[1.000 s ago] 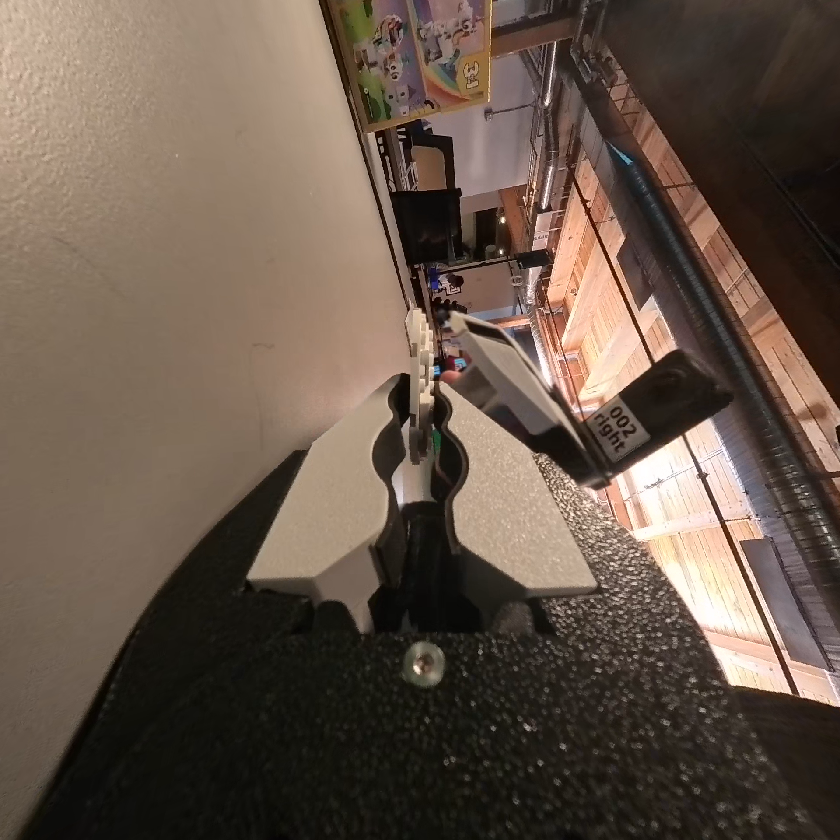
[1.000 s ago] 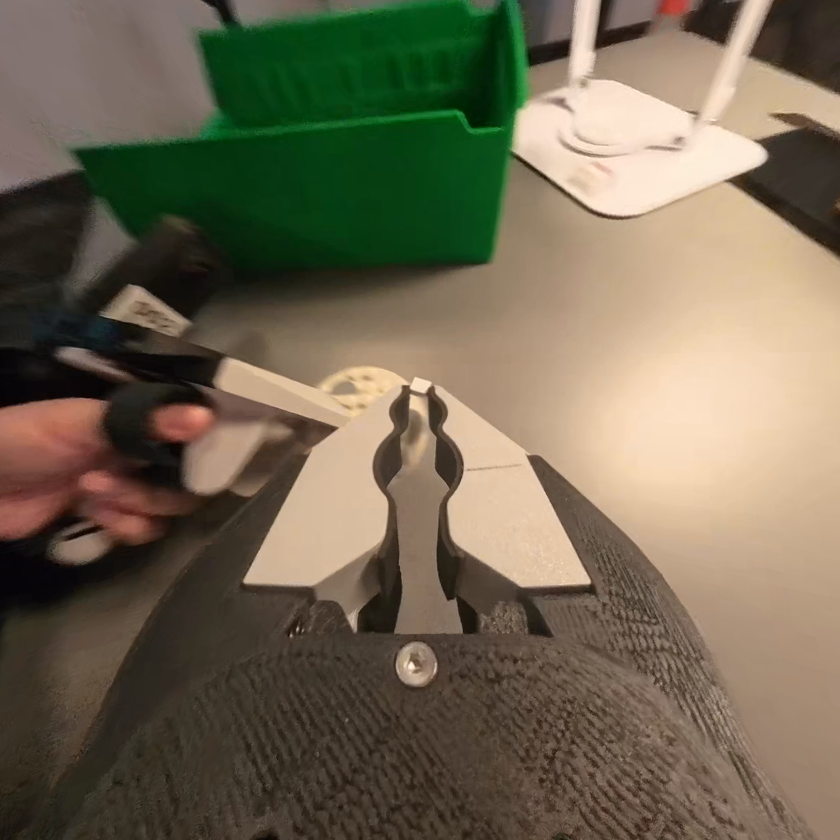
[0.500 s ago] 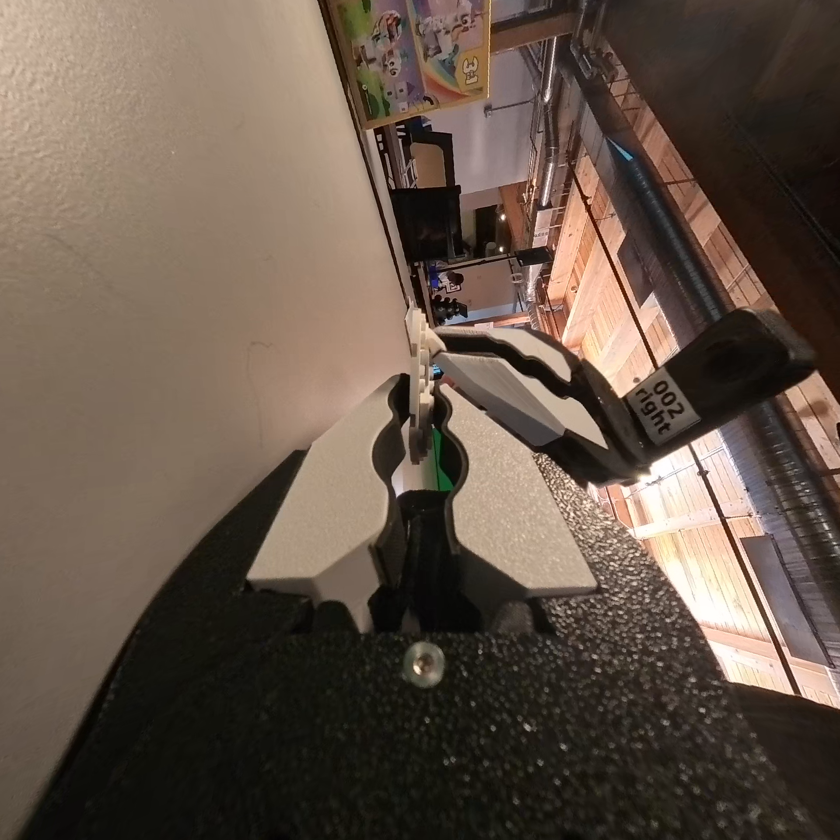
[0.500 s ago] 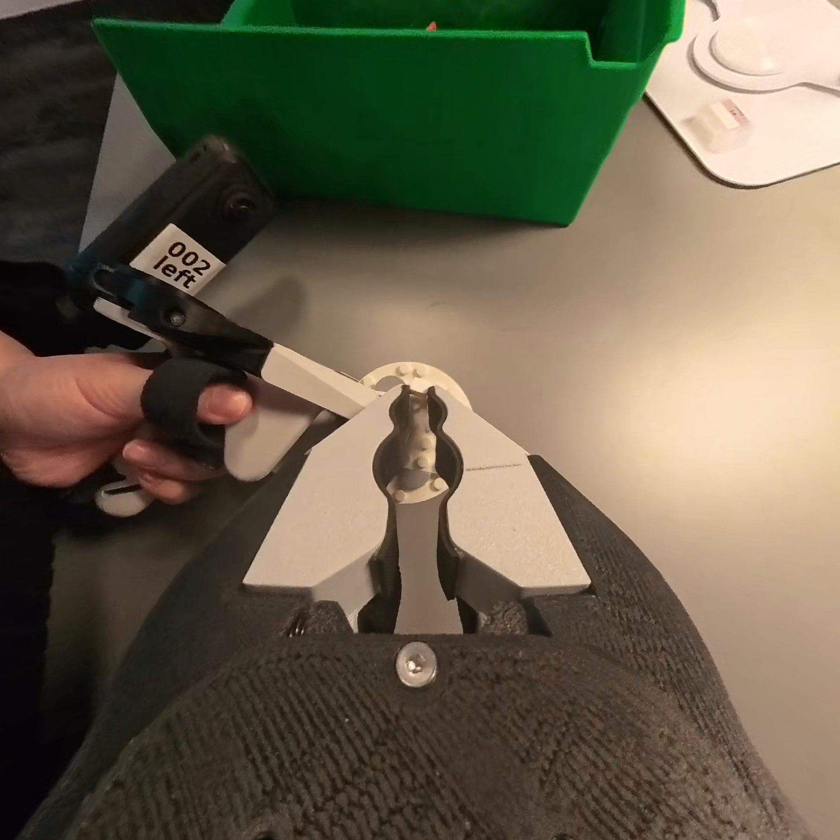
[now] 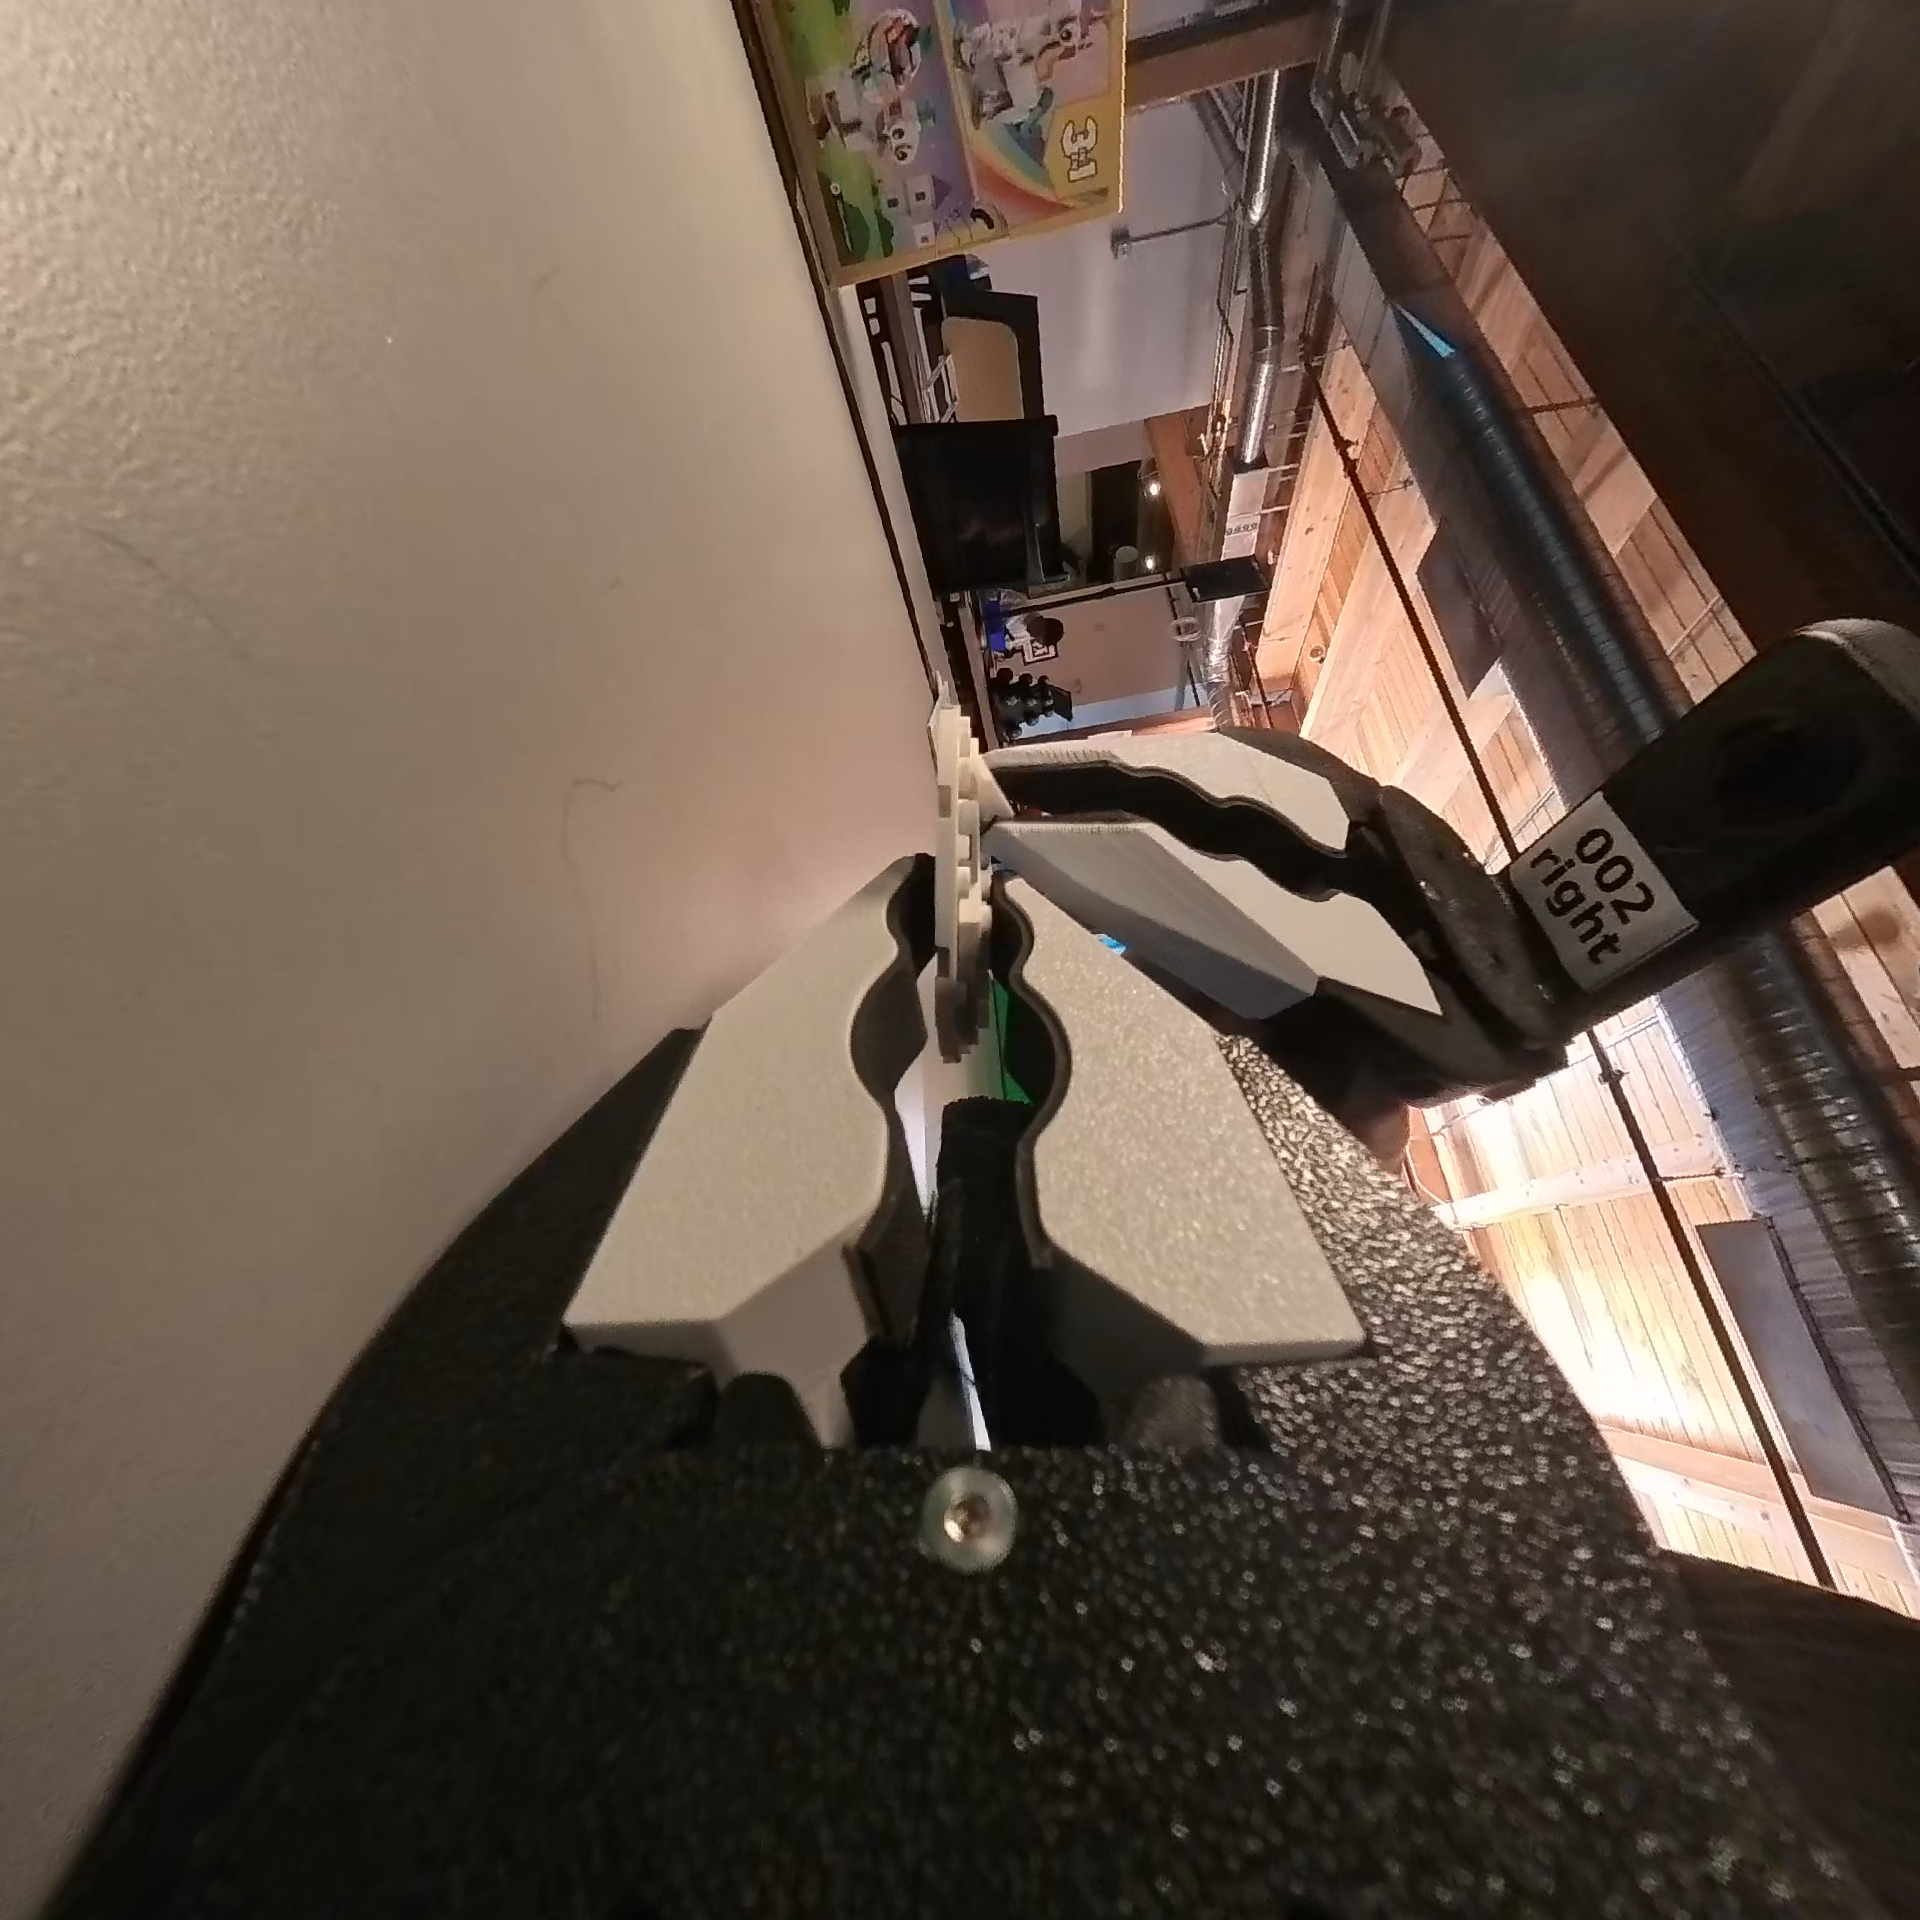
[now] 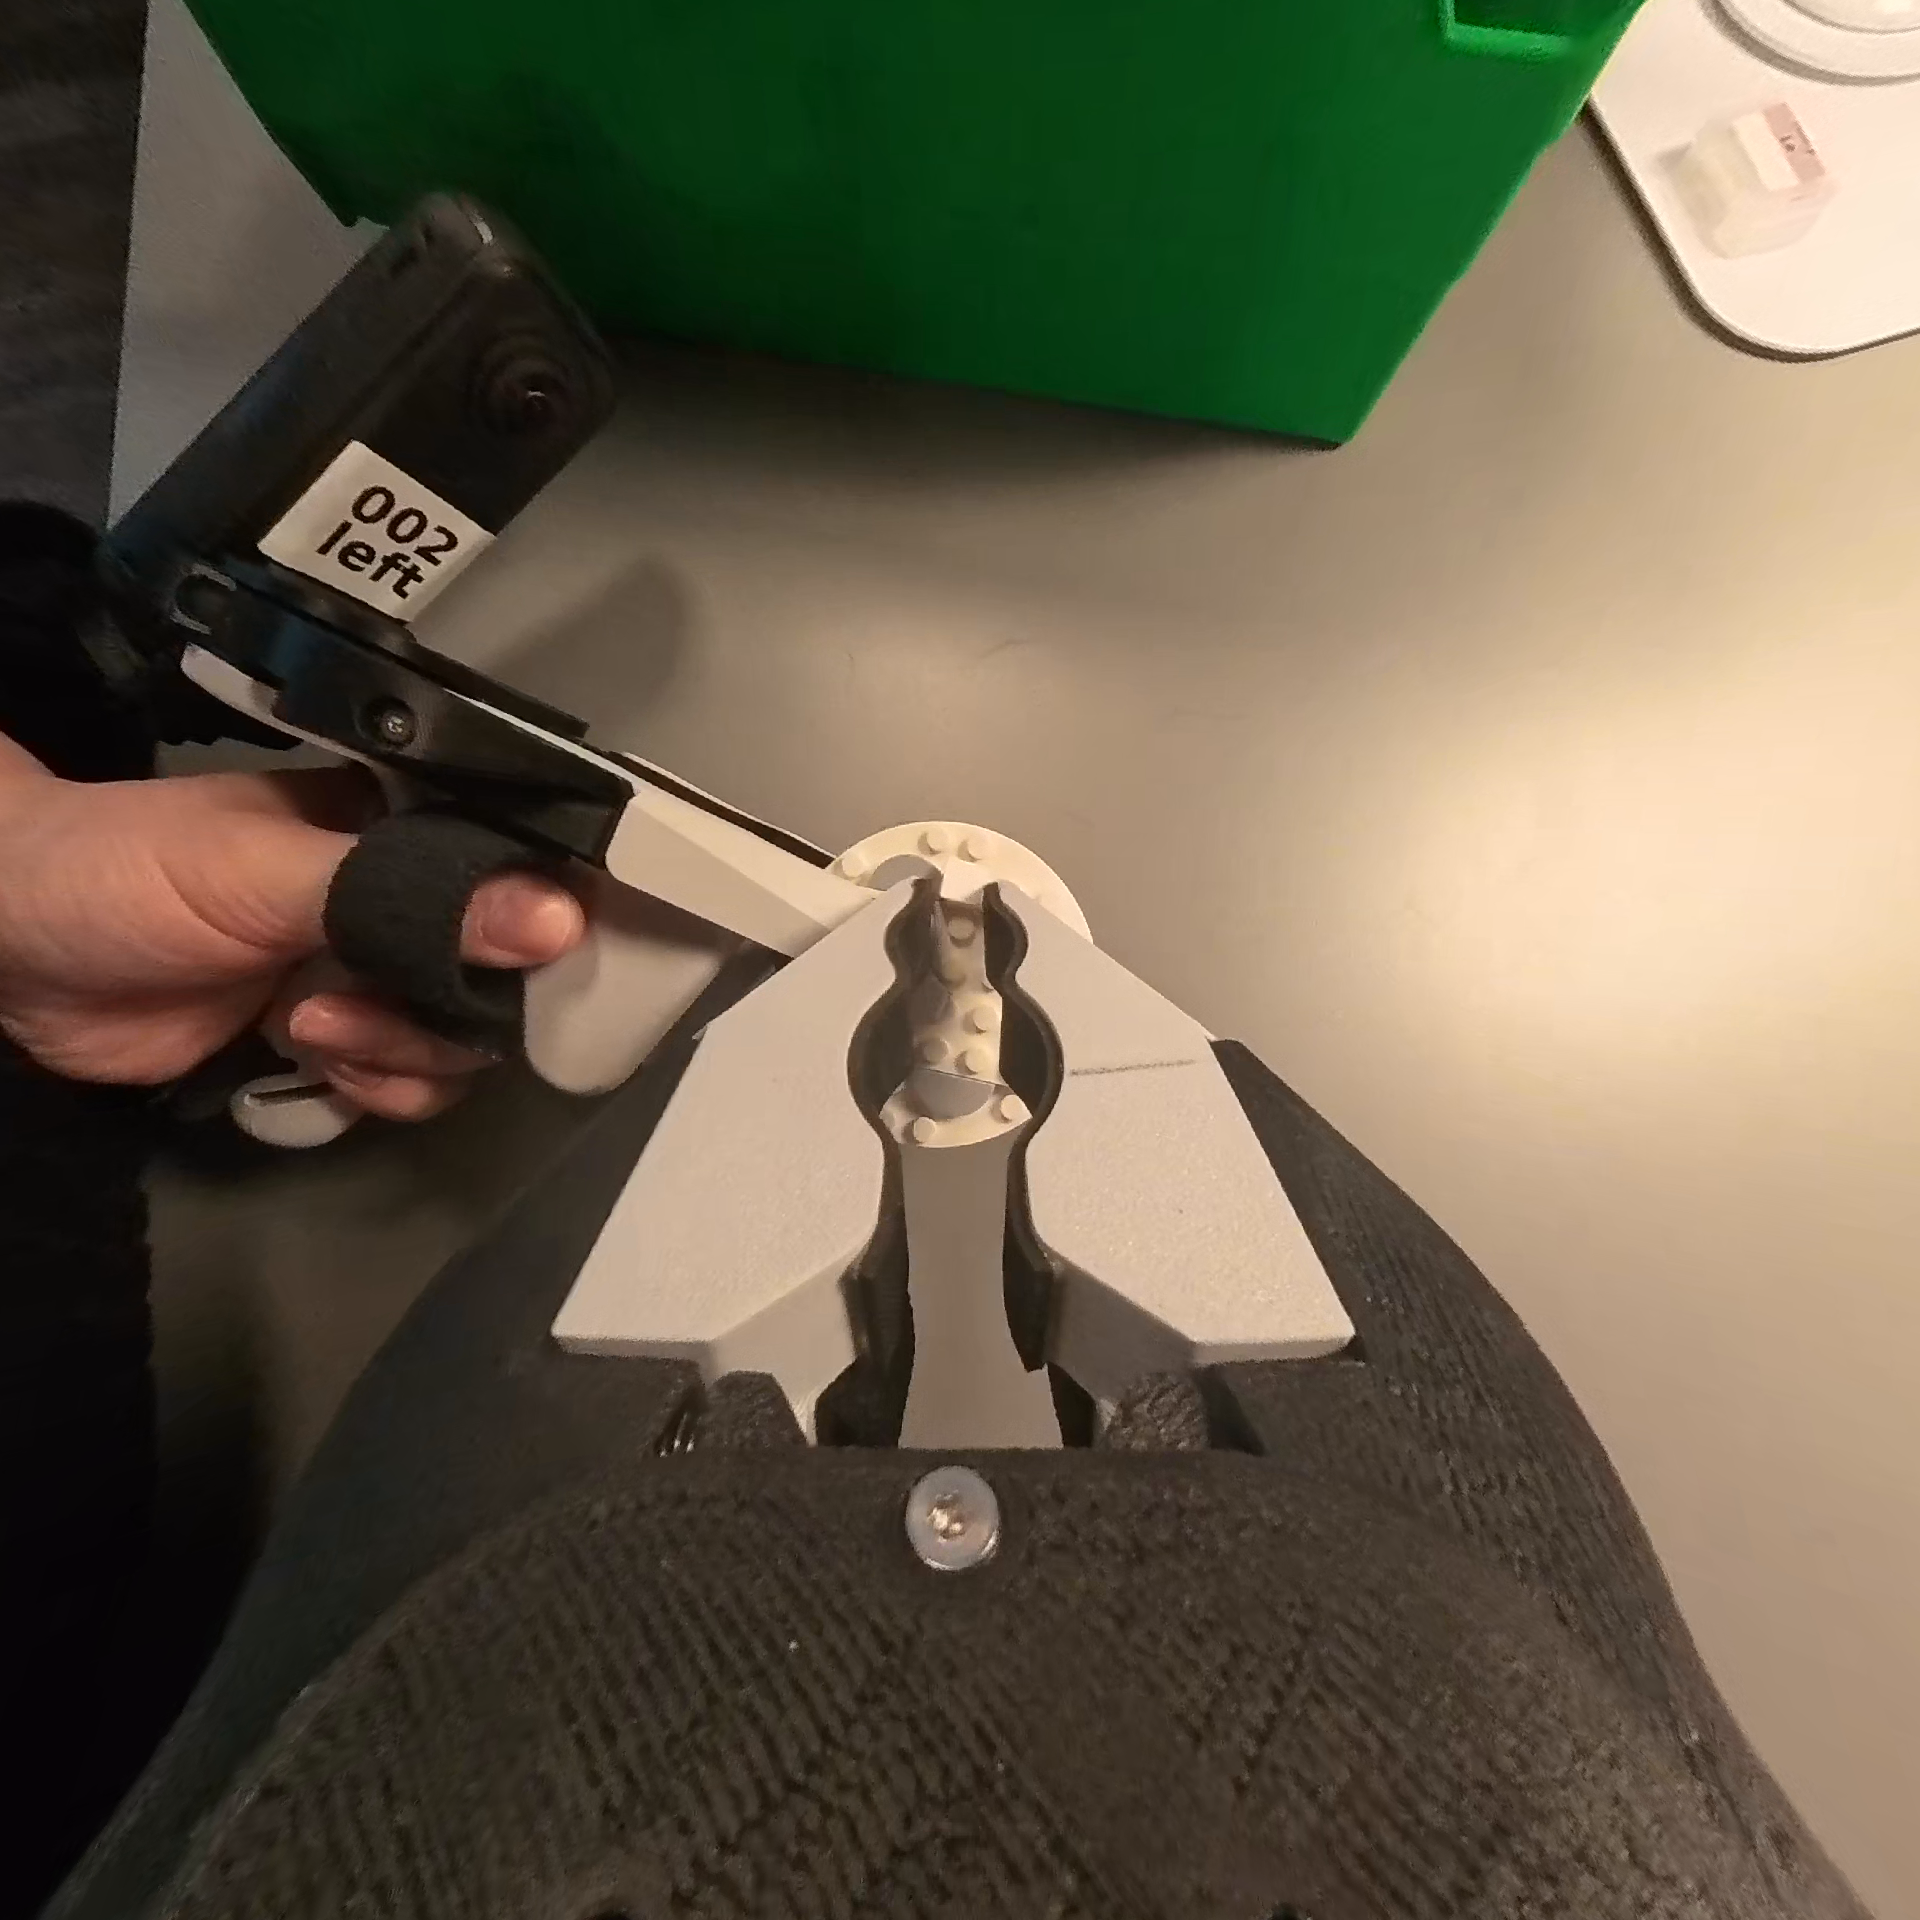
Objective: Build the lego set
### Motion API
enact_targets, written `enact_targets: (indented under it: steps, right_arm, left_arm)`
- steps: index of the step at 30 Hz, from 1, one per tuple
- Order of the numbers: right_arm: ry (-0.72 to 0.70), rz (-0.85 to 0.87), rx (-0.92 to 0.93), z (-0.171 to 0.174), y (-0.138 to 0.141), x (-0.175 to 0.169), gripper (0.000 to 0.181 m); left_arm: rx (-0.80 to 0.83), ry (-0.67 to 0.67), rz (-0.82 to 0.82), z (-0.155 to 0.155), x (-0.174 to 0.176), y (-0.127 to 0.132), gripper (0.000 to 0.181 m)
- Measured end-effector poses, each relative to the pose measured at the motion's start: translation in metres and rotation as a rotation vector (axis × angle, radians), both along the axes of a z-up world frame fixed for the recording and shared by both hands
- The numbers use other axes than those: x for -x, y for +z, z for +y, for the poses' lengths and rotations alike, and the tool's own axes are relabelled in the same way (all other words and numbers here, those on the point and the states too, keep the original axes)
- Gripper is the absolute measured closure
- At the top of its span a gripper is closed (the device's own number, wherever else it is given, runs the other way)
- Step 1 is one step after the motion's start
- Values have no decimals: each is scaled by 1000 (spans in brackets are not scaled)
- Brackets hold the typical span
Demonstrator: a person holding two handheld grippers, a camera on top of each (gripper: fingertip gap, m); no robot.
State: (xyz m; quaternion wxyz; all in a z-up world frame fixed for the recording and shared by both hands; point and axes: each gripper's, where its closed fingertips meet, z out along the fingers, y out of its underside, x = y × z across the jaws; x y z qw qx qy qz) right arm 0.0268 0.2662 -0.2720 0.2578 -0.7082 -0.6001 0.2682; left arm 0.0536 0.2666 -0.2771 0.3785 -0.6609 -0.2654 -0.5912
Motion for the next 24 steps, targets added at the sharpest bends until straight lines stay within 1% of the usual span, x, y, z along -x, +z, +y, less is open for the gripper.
enact_targets:
  steps: [5, 9, 14, 17, 18, 20, 22, 24]
  right_arm:
    - [-21, -15, -56, 7, 1, -3, 170]
    - [-16, -13, -45, 5, 2, -3, 167]
    - [-26, 35, -43, 7, 12, -8, 166]
    - [-31, 63, -109, 14, 18, -16, 162]
    - [-22, 76, -139, 17, 19, -20, 158]
    - [37, 111, -224, 17, 21, -30, 143]
    - [129, 120, -353, 14, 19, -43, 121]
    - [220, 103, -505, 11, 10, -54, 108]
  left_arm:
    - [-1, -8, 0, 0, -1, 0, 174]
    - [-1, -9, -1, 0, -1, 0, 174]
    - [-3, -11, -5, 0, -1, 1, 174]
    - [-6, -18, -13, -1, -2, 1, 174]
    - [-8, -24, -18, -1, -2, 2, 174]
    - [-11, -35, -27, -2, -3, 3, 174]
    - [-13, -40, -36, -2, -3, 4, 174]
    - [-12, -47, -44, -2, -4, 4, 174]
